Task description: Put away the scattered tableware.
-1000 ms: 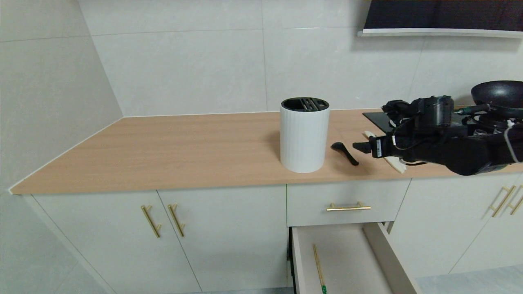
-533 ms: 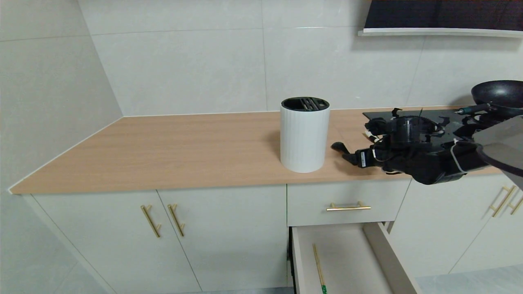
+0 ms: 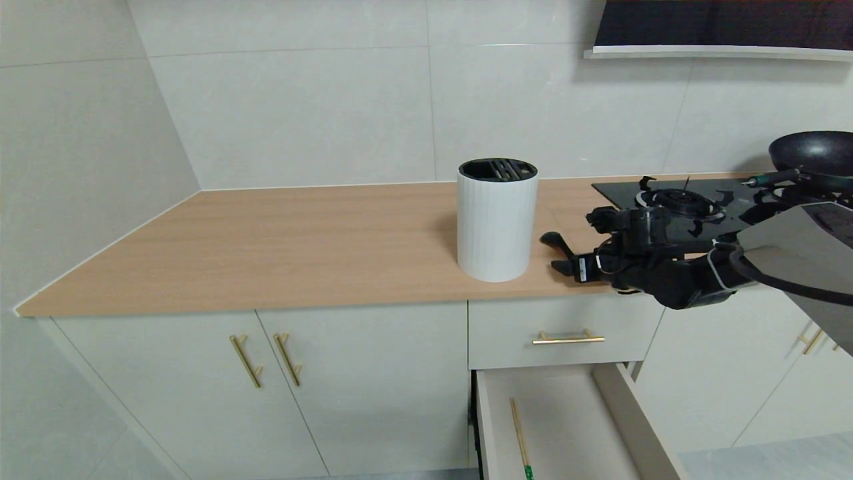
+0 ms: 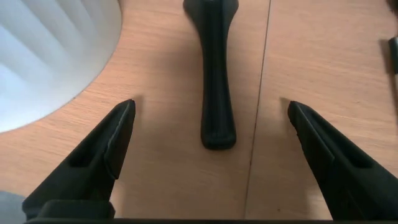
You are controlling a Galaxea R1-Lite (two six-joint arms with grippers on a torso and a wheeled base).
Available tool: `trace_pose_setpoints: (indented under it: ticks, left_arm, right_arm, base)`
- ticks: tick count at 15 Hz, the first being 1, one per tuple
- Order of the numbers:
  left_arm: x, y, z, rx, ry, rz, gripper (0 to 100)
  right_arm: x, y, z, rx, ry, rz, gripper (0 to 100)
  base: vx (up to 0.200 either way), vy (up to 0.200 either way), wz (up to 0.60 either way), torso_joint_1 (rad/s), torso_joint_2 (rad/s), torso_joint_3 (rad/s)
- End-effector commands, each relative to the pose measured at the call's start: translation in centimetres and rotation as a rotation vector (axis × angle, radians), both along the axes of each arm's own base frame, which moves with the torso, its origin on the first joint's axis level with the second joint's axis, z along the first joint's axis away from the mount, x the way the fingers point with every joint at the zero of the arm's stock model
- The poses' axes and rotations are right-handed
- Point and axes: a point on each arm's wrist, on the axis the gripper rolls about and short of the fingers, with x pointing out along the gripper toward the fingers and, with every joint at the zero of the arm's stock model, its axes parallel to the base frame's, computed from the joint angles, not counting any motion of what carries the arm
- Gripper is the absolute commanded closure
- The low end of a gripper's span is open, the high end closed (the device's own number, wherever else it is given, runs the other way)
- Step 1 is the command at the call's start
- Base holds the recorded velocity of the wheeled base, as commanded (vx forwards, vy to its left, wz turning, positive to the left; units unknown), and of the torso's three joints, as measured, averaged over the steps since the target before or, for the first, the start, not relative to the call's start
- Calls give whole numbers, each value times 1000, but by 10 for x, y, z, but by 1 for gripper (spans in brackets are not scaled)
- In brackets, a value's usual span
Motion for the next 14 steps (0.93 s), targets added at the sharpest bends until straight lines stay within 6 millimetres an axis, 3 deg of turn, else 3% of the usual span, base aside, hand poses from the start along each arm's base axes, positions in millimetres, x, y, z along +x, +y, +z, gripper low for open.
trace_pose_setpoints:
  ticks: [1, 3, 4, 9, 14]
  left_arm:
    - [0, 0, 0, 0, 1, 1, 0]
    - [0, 0, 0, 0, 1, 1, 0]
    - [0, 0, 0, 0, 1, 1, 0]
    - [0, 0, 0, 0, 1, 1, 0]
    - [0, 0, 0, 0, 1, 1, 0]
  right_arm:
    - [2, 1, -4, -1, 5, 1, 0]
    - [5, 0, -8, -4, 8, -6, 0]
    - [6, 0, -8, -4, 6, -6, 100]
    - [7, 1, -17, -11, 25, -5, 100]
    - [4, 1, -5, -5, 4, -8, 100]
  base:
    - [0, 0, 0, 0, 0, 0]
    - [0, 0, 0, 0, 0, 0]
    - [0, 0, 0, 0, 0, 0]
    - [0, 0, 0, 0, 0, 0]
    - [0, 0, 0, 0, 0, 0]
